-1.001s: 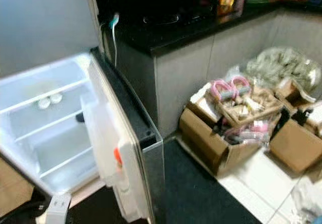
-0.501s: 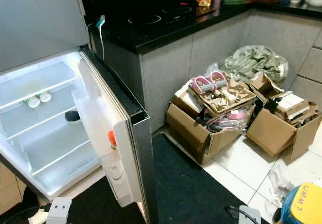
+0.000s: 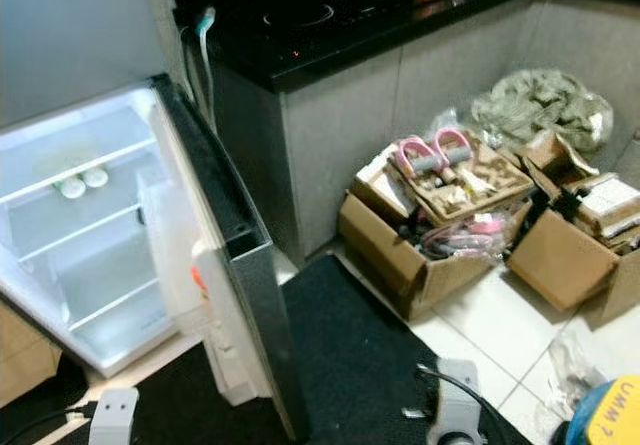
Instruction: Restocking fridge
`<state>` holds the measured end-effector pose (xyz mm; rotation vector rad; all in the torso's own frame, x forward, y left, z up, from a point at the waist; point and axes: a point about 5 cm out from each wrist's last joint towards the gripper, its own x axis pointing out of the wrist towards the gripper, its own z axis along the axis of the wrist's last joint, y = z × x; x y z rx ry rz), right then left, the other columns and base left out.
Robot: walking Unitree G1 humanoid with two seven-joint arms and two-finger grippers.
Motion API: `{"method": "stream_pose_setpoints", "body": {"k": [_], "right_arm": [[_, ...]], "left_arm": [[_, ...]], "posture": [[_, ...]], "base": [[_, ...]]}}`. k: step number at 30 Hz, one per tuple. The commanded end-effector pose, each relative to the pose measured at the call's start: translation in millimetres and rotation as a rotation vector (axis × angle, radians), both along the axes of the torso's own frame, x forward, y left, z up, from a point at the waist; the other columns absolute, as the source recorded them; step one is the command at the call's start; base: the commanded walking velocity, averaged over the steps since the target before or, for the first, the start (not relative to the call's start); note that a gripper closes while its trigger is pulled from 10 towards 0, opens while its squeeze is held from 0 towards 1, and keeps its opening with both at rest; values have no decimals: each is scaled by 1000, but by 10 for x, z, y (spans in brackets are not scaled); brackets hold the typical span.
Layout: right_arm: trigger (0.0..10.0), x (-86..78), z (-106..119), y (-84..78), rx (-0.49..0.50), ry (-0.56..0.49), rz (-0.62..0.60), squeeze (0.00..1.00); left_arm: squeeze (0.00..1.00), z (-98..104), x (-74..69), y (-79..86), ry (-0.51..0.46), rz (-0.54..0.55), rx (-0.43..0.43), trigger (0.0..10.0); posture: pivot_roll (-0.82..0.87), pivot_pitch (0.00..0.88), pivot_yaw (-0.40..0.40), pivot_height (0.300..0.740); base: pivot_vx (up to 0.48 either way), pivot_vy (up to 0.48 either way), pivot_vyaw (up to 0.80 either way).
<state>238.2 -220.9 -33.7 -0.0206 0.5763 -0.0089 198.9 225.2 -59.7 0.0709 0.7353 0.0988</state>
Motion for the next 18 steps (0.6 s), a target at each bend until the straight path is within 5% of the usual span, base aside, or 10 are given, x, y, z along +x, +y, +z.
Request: {"method": "stream_pose_setpoints", "body": {"k": [1, 5, 6, 9, 10, 11, 12, 15, 18], "right_arm": [[10000, 32, 4, 77, 20, -3, 8, 0], [10000, 207, 113, 173, 51, -37, 31, 0], [0, 303, 176, 264, 71, -55, 74, 0], [0, 608, 405, 560, 64, -98, 208, 0], [8627, 741, 523, 706, 32, -119, 264, 0], [8627, 741, 523, 706, 32, -119, 264, 0], [10000, 800, 590, 803, 29, -137, 304, 0], [10000, 911, 739, 1009, 55, -178, 375, 0], [10000, 1115, 1102, 1449, 77, -258, 504, 0]], "left_arm": [[0, -21, -69, 87, 21, 33, 32, 10000], [0, -34, -92, 118, 42, 31, 49, 10000], [0, -41, -104, 118, 51, 21, 51, 10000], [0, -64, -144, 130, 74, 12, 63, 10000], [0, -81, -174, 139, 95, 8, 75, 10000], [0, -81, -174, 139, 95, 8, 75, 10000], [0, -91, -191, 143, 106, 1, 86, 10000], [0, -104, -215, 144, 119, -9, 97, 10000], [0, -171, -343, 173, 189, -28, 125, 10000]], "posture": [[-62, 111, 78, 726], [-62, 111, 78, 726], [-65, 111, 80, 726], [-68, 112, 81, 726], [-69, 112, 81, 726], [-69, 112, 81, 726], [-69, 112, 81, 726], [-70, 113, 79, 726], [-74, 112, 78, 726]], "base": [[0, 0, 0], [0, 0, 0], [0, 0, 0], [0, 0, 0], [0, 0, 0], [0, 0, 0], [0, 0, 0], [0, 0, 0], [0, 0, 0]]}}
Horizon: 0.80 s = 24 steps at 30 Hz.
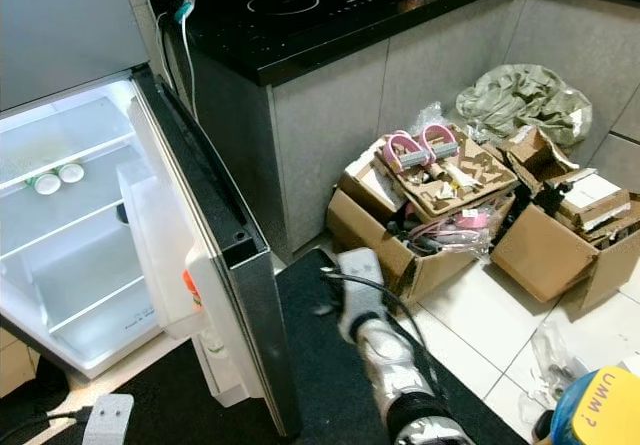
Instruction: Restocking fridge
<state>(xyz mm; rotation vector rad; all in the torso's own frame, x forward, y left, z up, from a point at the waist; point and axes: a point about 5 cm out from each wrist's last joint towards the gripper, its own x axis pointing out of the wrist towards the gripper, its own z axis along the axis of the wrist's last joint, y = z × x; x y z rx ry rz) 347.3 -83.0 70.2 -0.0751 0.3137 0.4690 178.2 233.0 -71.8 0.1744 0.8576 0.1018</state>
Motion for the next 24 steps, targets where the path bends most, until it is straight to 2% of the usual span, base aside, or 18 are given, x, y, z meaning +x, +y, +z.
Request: {"method": "stream_pose_setpoints", "body": {"k": [1, 5, 6, 7, 8, 9, 11, 13, 15, 16, 17, 18, 19, 20, 21, 23, 24], "right_arm": [[10000, 24, 63, 71, -5, -13, 27, 0], [10000, 86, 389, 523, -11, -81, 198, 0], [10000, 80, 495, 660, 13, -91, 255, 0], [10000, 39, 674, 870, 83, -88, 361, 0], [10000, 13, 743, 944, 118, -81, 406, 0], [10000, 13, 743, 944, 118, -81, 406, 0], [10000, -85, 940, 1117, 216, -52, 538, 0], [10000, -290, 1279, 1300, 414, -4, 736, 0], [10000, -565, 1910, 1412, 819, 18, 928, 0], [10000, -673, 2262, 1386, 1045, 10, 1004, 0], [10000, -731, 2493, 1325, 1188, -5, 1054, 0], [10000, -731, 2493, 1325, 1188, -5, 1054, 0], [10000, -728, 2609, 1274, 1239, -39, 1058, 0], [10000, -728, 2609, 1274, 1239, -39, 1058, 0], [10000, -645, 2592, 1251, 1195, -73, 999, 0], [10000, -358, 2264, 1172, 970, -110, 794, 0], [10000, -196, 2000, 1057, 824, -106, 656, 0]], "left_arm": [[0, -50, -135, 95, 60, 0, 35, 10000], [0, -110, -246, 88, 110, -10, 35, 10000], [0, -119, -262, 81, 115, -8, 31, 10000], [0, -133, -284, 69, 121, -5, 24, 10000], [0, -138, -293, 64, 124, -4, 22, 10000], [0, -138, -293, 64, 124, -4, 22, 10000], [0, -149, -309, 52, 132, -7, 17, 10000], [0, -161, -326, 39, 141, -13, 11, 10000], [0, -170, -338, 23, 149, -28, 7, 10000], [0, -173, -342, 18, 152, -34, 6, 10000], [0, -175, -343, 14, 154, -37, 5, 10000], [0, -175, -343, 14, 154, -37, 5, 10000], [0, -175, -341, 11, 154, -40, 5, 10000], [0, -175, -341, 11, 154, -40, 5, 10000], [0, -177, -340, 6, 155, -40, 3, 10000], [0, -177, -323, -10, 155, -42, 1, 10000], [0, -171, -300, -15, 152, -45, 2, 10000]], "posture": [[-74, 112, 78, 726], [-75, 106, 71, 726], [-72, 102, 65, 726], [-71, 99, 63, 726], [-71, 99, 63, 726], [-71, 99, 63, 726], [-71, 99, 63, 726], [-74, 96, 66, 726], [-76, 96, 67, 726], [-76, 96, 67, 726], [-76, 96, 67, 726], [-76, 96, 67, 726], [-76, 96, 67, 726], [-76, 96, 67, 726], [-76, 89, 68, 726], [-78, 84, 70, 726], [-76, 82, 68, 726]], "base": [[0, 0, 0], [0, 0, 0], [0, 0, 0], [0, 0, 0], [0, 0, 0], [0, 0, 0], [0, 0, 0], [0, 0, 0], [0, 0, 0], [0, 0, 0], [0, 0, 0], [0, 0, 0], [0, 0, 0], [0, 0, 0], [0, 0, 0], [0, 0, 0], [0, 0, 0]]}}
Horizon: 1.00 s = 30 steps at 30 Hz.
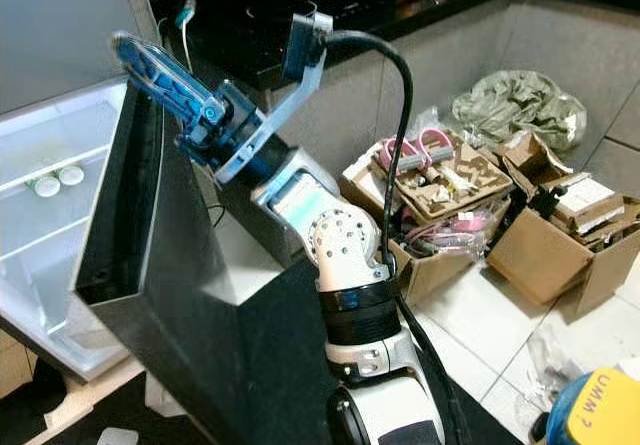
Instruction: Restocking fridge
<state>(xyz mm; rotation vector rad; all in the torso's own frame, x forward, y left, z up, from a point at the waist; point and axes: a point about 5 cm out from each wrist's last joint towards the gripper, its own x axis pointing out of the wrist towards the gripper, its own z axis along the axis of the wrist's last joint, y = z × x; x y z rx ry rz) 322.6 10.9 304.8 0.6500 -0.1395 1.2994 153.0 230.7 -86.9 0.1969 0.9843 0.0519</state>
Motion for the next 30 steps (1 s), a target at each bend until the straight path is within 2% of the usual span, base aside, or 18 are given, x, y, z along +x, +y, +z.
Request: {"method": "stream_pose_setpoints", "body": {"k": [1, 2, 4, 5, 7, 8, 9, 10, 11, 13, 14, 17, 18, 19, 20, 22, 26, 30], "right_arm": [[10000, 134, -514, 27, -175, 90, -149, 0], [10000, 263, -751, -148, -294, 90, -305, 0], [10000, 368, -1038, -438, -448, 112, -486, 0], [10000, 368, -1038, -438, -448, 112, -486, 0], [10000, 414, -1354, -829, -562, 185, -659, 0], [10000, 406, -1604, -1125, -634, 256, -779, 0], [10000, 406, -1604, -1125, -634, 256, -779, 0], [10000, 360, -1830, -1396, -712, 306, -882, 0], [10000, 360, -1830, -1396, -712, 306, -882, 0], [10000, 183, -2217, -1838, -829, 413, -1014, 0], [10000, 183, -2217, -1838, -829, 413, -1014, 0], [10000, -281, -2844, -2283, -1085, 533, -1079, 0], [10000, -587, -3166, -2380, -1189, 622, -1045, 0], [10000, -587, -3166, -2380, -1189, 622, -1045, 0], [10000, -808, -3368, -2393, -1249, 676, -1005, 0], [10000, -847, -3401, -2392, -1260, 684, -996, 0], [10000, -1345, -3747, -2250, -1356, 746, -862, 0], [10000, -1446, -3812, -2191, -1358, 761, -852, 0]], "left_arm": [[0, -16, -33, 5, 19, -7, 5, 10000], [0, -9, -10, 2, 12, -4, 1, 10000], [0, 3, 20, -5, 0, -1, -7, 10000], [0, 3, 20, -5, 0, -1, -7, 10000], [0, 12, 44, -13, -13, 2, -20, 10000], [0, 16, 52, -8, -13, 2, -23, 10000], [0, 16, 52, -8, -13, 2, -23, 10000], [0, 18, 54, 5, -10, 3, -21, 10000], [0, 18, 54, 5, -10, 3, -21, 10000], [0, 25, 54, 36, -7, 8, -19, 10000], [0, 25, 54, 36, -7, 8, -19, 10000], [0, 44, 68, 76, -22, 2, -13, 10000], [0, 47, 71, 84, -25, 12, -22, 10000], [0, 47, 71, 84, -25, 12, -22, 10000], [0, 52, 79, 87, -30, 8, -21, 10000], [0, 54, 81, 87, -32, 5, -20, 10000], [0, 64, 125, 57, -43, 10, -38, 10000], [0, 74, 160, 26, -58, 4, -49, 10000]], "posture": [[-76, 82, 68, 726], [-76, 73, 67, 726], [-73, 71, 67, 726], [-73, 71, 67, 726], [-77, 61, 72, 726], [-78, 59, 73, 726], [-78, 59, 73, 726], [-79, 56, 75, 726], [-79, 56, 75, 726], [-83, 48, 80, 726], [-83, 48, 80, 726], [-89, 37, 86, 726], [-90, 33, 86, 726], [-90, 33, 86, 726], [-88, 29, 85, 726], [-88, 29, 85, 726], [-83, 24, 83, 726], [-81, 20, 82, 726]], "base": [[0, 0, 0], [0, 0, 0], [0, 0, 0], [0, 0, 0], [0, 0, 0], [0, 0, 0], [0, 0, 0], [0, 0, 0], [0, 0, 0], [0, 0, 0], [0, 0, 0], [0, 0, 0], [0, 0, 0], [0, 0, 0], [0, 0, 0], [0, 0, 0], [0, 0, 741], [0, 0, 800]]}}
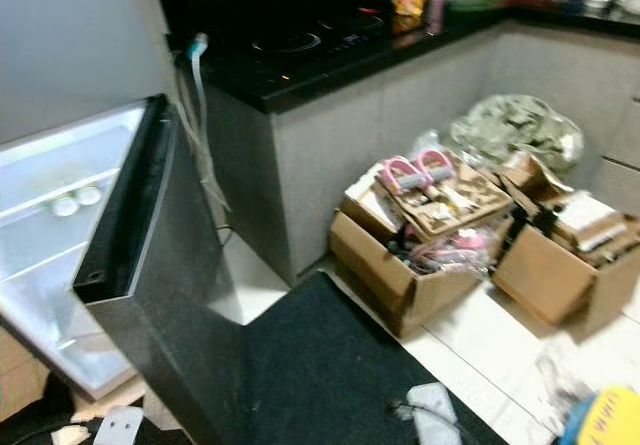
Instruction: Restocking fridge
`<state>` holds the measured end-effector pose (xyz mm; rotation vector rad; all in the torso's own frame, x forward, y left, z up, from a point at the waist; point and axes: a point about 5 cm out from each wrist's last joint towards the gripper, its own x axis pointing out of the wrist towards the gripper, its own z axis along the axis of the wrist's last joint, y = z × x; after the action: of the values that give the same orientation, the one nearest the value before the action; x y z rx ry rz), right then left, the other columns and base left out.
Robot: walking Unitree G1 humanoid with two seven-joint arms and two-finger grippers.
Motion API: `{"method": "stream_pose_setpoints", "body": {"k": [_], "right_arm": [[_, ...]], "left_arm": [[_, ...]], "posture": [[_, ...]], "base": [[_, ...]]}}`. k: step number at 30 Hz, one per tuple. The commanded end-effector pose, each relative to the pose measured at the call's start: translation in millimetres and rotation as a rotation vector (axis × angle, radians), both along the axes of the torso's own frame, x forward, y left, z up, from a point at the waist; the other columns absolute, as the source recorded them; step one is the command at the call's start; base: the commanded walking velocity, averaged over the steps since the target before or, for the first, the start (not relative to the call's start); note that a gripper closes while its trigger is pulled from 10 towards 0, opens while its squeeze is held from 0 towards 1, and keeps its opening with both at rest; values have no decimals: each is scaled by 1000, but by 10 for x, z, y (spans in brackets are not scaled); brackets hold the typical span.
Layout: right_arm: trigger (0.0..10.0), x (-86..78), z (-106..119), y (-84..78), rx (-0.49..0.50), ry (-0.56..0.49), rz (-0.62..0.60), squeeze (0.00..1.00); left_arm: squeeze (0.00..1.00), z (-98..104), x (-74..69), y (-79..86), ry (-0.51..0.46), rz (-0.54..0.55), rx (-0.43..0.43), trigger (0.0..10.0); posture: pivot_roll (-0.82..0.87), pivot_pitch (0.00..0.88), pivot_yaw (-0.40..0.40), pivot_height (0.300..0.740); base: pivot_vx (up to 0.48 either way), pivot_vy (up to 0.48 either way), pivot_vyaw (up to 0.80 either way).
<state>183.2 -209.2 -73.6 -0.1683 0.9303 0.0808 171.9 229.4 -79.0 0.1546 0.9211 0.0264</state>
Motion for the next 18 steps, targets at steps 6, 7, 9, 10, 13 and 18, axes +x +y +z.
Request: {"method": "stream_pose_setpoints", "body": {"k": [6, 7, 9, 10, 13, 18], "right_arm": [[10000, -77, -55, 37, -1, -12, -21, 0], [10000, -68, -55, 41, -3, -16, -17, 0], [10000, -24, -38, 44, -10, -30, 2, 0], [10000, -17, -34, 41, -11, -33, 6, 0], [10000, -8, -29, 31, -20, -34, 19, 0], [10000, -10, -32, 25, -28, -36, 32, 0]], "left_arm": [[0, -11, -2, -32, 5, 0, -12, 10000], [0, -14, 0, -48, 5, -2, -14, 10000], [0, -23, 0, -100, 0, -5, -27, 10000], [0, -25, 0, -108, -2, -2, -31, 10000], [0, -18, 16, -124, -14, -2, -34, 10000], [0, -14, 29, -133, -16, -6, -33, 10000]], "posture": [[-80, 18, 83, 726], [-81, 15, 82, 726], [-77, 10, 75, 726], [-77, 10, 75, 726], [-75, 7, 70, 726], [-74, 4, 66, 726]], "base": [[0, 0, 800], [0, 0, 800], [0, 0, 800], [0, 0, 800], [0, 0, 800], [0, 0, 800]]}}
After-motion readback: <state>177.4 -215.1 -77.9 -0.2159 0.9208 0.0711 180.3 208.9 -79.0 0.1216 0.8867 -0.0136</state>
